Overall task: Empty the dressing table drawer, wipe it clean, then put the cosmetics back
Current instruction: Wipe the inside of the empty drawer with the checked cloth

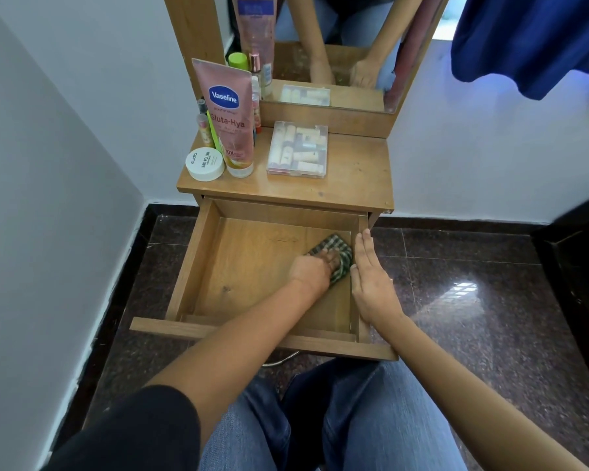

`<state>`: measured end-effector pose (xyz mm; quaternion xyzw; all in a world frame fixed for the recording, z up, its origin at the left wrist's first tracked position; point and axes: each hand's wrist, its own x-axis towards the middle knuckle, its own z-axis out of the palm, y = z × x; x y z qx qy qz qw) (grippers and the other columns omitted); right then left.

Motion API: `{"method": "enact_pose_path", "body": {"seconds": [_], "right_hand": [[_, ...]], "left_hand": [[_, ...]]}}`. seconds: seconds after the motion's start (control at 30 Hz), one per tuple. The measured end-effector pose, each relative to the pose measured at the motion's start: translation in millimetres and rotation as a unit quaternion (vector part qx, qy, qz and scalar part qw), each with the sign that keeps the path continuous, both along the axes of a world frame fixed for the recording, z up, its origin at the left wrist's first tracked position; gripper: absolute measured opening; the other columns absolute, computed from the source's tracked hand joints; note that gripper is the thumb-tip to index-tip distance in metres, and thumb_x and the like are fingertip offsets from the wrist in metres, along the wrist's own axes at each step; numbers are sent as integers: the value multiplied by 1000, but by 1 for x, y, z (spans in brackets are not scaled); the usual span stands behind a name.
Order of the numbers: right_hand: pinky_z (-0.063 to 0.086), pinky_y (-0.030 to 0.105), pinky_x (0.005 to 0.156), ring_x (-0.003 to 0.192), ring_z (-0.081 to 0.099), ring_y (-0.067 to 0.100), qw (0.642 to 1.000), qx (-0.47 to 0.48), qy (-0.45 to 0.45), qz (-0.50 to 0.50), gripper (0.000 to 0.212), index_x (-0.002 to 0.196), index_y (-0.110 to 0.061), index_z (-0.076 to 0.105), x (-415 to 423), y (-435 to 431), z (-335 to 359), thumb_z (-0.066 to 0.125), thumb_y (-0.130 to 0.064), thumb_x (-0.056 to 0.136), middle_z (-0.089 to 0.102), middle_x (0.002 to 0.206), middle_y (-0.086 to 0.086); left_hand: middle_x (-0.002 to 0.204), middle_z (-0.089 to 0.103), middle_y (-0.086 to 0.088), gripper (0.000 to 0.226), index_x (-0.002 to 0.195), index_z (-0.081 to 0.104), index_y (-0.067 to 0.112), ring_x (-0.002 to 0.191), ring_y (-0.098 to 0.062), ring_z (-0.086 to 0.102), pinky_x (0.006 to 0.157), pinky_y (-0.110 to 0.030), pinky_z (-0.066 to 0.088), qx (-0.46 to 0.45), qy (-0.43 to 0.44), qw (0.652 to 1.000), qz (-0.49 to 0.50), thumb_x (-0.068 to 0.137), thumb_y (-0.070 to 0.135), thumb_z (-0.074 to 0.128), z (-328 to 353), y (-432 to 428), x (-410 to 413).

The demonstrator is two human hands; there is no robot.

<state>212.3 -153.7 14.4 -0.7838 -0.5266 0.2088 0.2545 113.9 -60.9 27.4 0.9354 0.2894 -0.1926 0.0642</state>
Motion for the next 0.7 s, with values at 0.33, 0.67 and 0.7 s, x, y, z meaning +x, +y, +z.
{"method": "enact_pose_path", "body": {"seconds": [0.33,0.67,0.7], "right_hand": [[4,6,106,134,-5,-13,1000,1,8,-2,58,153,-20,5,3,1,-2,32,-17,101,-7,160,-10],[10,7,103,131,-3,-14,1000,5,3,-16,58,152,-21,5,0,3,-5,32,-16,101,-8,159,-11],[11,8,104,132,-2,-13,1000,7,4,-17,58,152,-21,6,-1,3,-5,32,-15,101,-8,160,-11]], "left_hand": [[160,-5,-4,74,151,-4,12,147,-15,-5,119,-31,-6,-71,-74,991,-87,95,11,44,-22,33,-8],[161,-3,0,59,153,-3,17,148,-14,3,118,-31,7,-26,-25,998,-46,102,38,19,-22,40,10],[161,-3,0,59,153,-3,17,148,-14,4,118,-31,9,-27,-23,999,-28,102,38,20,-21,38,13]]}}
